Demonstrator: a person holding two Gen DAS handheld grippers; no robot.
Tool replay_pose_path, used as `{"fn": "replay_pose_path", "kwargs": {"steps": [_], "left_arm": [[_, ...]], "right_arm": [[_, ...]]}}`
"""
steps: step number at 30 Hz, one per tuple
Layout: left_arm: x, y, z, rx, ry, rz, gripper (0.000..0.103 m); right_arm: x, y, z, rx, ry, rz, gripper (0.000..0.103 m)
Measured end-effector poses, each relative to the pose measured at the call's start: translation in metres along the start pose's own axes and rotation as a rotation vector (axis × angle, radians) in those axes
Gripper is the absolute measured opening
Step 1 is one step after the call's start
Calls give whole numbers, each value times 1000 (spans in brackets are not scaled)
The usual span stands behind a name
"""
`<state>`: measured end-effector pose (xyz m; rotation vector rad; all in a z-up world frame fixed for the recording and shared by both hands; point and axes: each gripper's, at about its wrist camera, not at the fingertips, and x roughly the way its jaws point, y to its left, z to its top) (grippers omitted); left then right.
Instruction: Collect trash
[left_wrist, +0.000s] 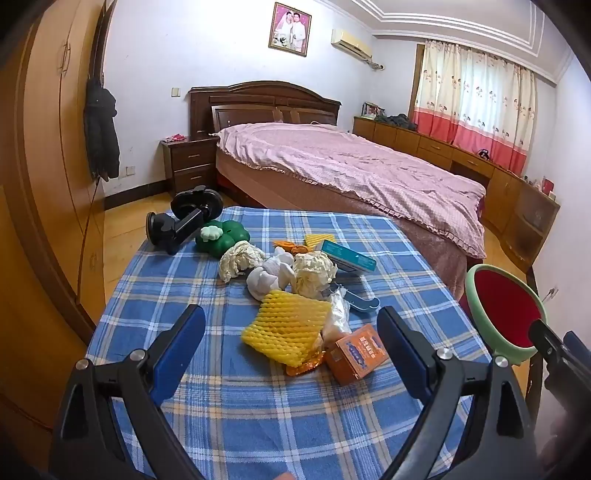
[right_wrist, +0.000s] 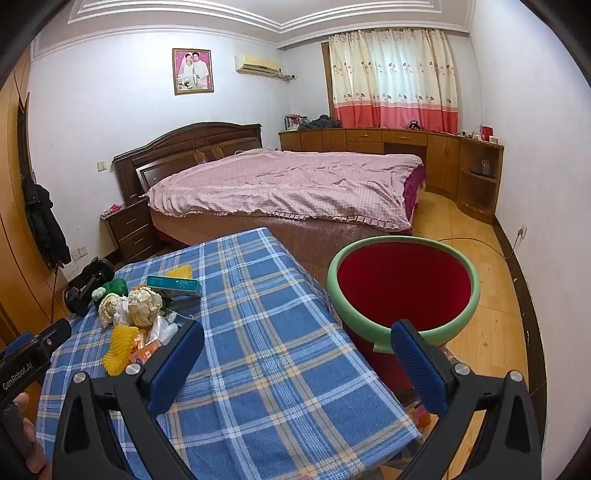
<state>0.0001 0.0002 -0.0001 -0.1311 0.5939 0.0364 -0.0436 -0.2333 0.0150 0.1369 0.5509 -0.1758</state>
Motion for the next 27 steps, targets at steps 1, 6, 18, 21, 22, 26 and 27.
{"fn": "replay_pose_path", "kwargs": {"steps": [1,6,18,21,22,26,27], "left_arm": [[0,0,0,1,0,1,94],[0,0,0,1,-2,-2,94],[0,0,0,-2,2,-3,94],[0,0,0,-1,1,-3,94],[0,0,0,0,2,-3,94],[-1,1,0,-2,2,0,94],[0,0,0,-2,2,-1,94]], "right_arm": [[0,0,0,2,-1,1,103],[0,0,-1,1,2,1,103],[1,0,-1,-1,3,-2,103],[1,0,-1,-2,3,-3,103],[1,0,-1,-1,2,-4,103],[1,-1,-1,-2,3,-1,103],[1,-1,-1,-1,3,-1,103]]}}
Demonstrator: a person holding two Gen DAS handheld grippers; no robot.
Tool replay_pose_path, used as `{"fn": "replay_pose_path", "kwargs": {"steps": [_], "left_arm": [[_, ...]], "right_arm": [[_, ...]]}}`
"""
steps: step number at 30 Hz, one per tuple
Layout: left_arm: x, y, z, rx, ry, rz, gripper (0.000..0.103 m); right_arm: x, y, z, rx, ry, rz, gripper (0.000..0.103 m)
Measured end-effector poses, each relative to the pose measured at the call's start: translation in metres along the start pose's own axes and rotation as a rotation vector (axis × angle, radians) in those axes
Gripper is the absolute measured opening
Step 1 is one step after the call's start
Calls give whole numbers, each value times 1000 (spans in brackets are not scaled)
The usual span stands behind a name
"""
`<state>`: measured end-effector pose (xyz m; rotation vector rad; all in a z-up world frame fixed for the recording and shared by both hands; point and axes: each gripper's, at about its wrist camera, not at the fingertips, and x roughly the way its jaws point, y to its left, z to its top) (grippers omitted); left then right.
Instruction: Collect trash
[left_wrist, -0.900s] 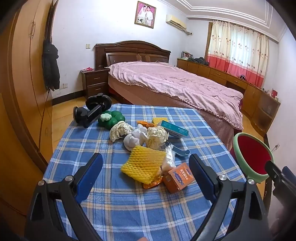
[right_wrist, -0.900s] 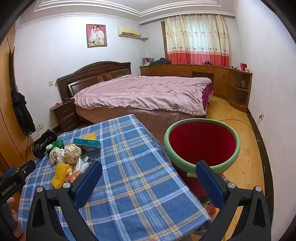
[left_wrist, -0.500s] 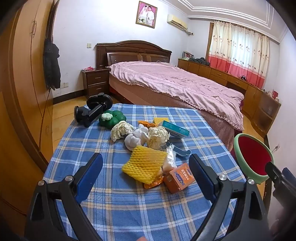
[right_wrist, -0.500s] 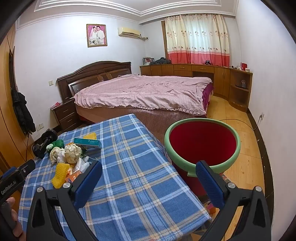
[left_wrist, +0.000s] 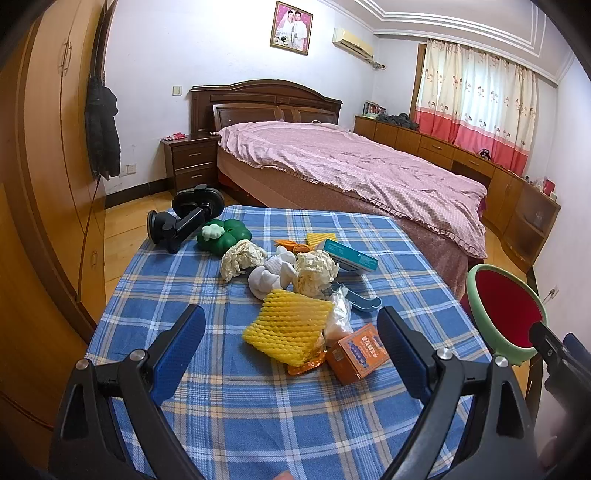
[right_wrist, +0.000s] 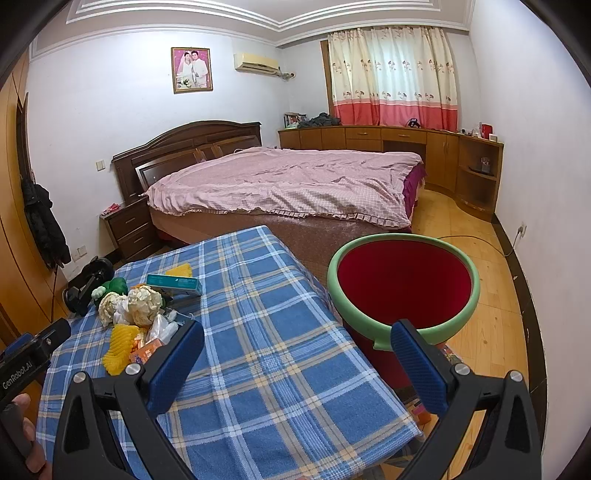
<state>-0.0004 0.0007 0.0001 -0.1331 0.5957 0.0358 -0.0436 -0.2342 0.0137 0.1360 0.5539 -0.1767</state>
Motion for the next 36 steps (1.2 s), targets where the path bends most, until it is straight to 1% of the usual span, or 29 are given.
{"fn": "replay_pose_path", "kwargs": {"steps": [36], "left_arm": [[2,1,-1,2,6,2,94]], "right_arm": [[2,0,-2,5,14,1,103]]}}
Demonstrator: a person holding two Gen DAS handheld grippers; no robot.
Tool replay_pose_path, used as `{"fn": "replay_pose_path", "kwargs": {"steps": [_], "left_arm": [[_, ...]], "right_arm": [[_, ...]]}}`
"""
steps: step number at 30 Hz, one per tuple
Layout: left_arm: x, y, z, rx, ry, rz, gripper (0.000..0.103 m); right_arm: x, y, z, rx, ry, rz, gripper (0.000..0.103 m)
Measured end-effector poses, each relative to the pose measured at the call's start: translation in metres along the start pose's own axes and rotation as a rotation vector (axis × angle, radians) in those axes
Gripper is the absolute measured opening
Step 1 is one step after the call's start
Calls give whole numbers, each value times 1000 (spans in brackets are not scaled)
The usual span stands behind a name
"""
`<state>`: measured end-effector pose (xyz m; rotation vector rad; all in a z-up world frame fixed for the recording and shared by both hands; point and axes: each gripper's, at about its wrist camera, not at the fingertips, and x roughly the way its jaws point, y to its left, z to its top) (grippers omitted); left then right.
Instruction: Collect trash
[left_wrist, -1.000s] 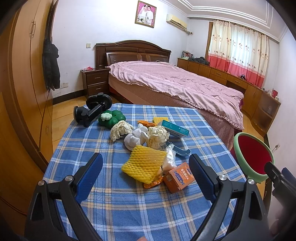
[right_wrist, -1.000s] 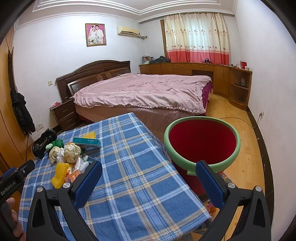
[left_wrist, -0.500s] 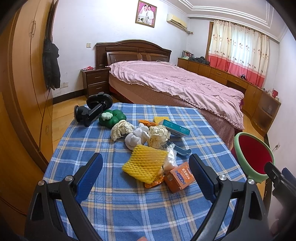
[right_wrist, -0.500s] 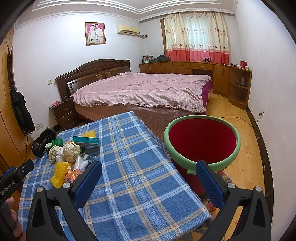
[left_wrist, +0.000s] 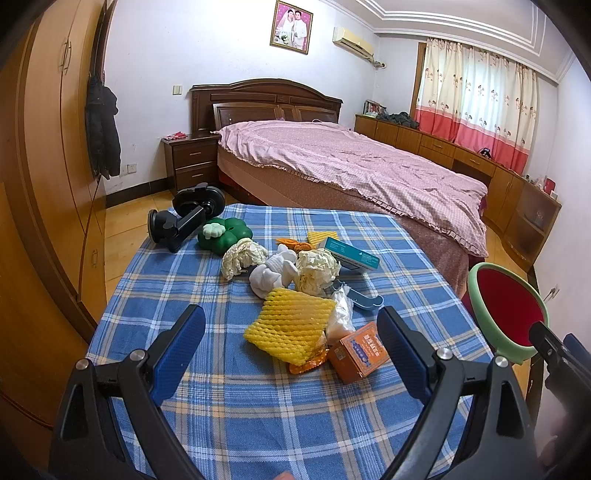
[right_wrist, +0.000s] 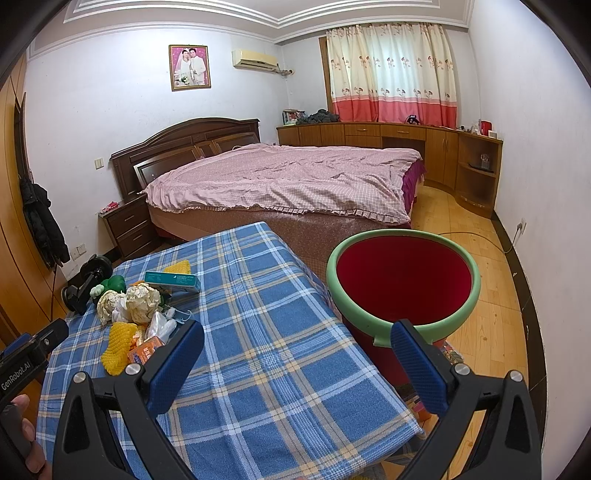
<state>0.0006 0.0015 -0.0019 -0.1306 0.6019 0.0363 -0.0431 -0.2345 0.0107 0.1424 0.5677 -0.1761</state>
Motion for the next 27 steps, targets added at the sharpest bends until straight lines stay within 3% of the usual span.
{"fn": "replay_pose_path", "kwargs": {"steps": [17,27], "left_arm": [[3,4,-1,2,0,12,94],[11,7,4,30,-22,68,94]], "right_arm": [[2,1,-1,5,0,4,103],[9,8,7,0,-5,36,103]]}}
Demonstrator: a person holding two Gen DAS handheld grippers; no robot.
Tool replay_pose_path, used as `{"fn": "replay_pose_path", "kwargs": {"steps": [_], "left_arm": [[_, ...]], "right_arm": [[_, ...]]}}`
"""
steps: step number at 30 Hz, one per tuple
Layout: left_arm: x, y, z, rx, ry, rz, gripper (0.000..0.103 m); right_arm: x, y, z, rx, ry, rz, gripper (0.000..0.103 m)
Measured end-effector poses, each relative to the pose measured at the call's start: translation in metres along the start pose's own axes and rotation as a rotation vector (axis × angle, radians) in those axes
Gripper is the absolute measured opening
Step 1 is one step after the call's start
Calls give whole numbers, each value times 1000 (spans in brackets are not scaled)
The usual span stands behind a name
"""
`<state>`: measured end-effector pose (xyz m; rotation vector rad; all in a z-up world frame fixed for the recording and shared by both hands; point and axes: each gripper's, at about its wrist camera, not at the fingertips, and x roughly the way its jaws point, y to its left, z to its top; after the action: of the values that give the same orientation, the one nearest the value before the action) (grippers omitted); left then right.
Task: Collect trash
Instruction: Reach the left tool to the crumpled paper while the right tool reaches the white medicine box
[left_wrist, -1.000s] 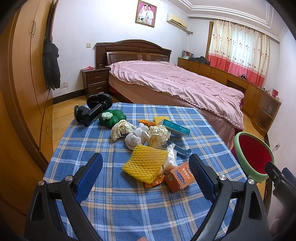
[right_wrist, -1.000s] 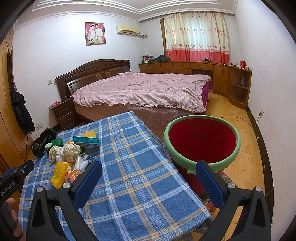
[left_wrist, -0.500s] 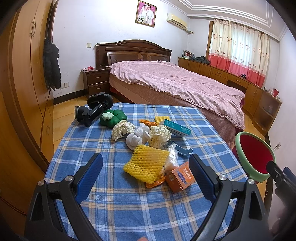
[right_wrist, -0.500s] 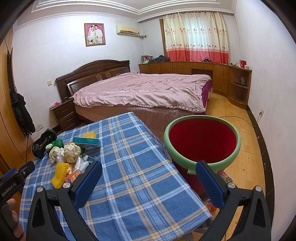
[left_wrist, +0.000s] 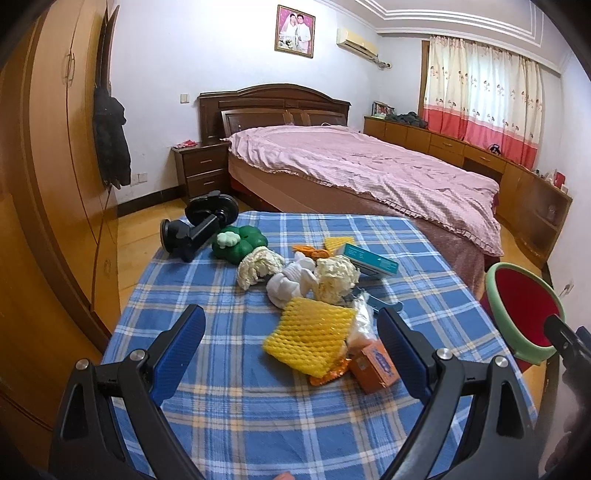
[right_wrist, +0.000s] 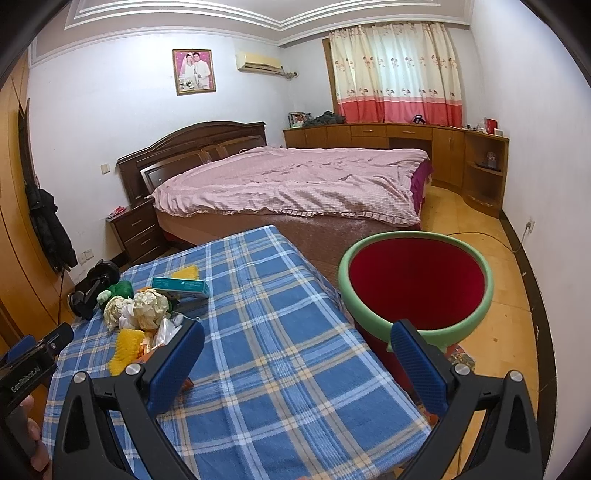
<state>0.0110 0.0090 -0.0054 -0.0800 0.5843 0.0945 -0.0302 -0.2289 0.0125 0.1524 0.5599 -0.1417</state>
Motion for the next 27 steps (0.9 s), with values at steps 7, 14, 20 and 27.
{"fn": "replay_pose_path", "kwargs": {"steps": [7,14,20,27], "left_arm": [[18,8,5,-6,19,37,94],[46,25,7,-23,68,52,94],[79,40,6,-47,132,74,94],[116,43,19,-28,164,87,93]], "right_arm": [[19,12,6,-2,-4,77,103],[56,19,13,44,44,146,103],[92,37,14,-23,111,134,103],[135,62,22,-91,188,168,103]]}}
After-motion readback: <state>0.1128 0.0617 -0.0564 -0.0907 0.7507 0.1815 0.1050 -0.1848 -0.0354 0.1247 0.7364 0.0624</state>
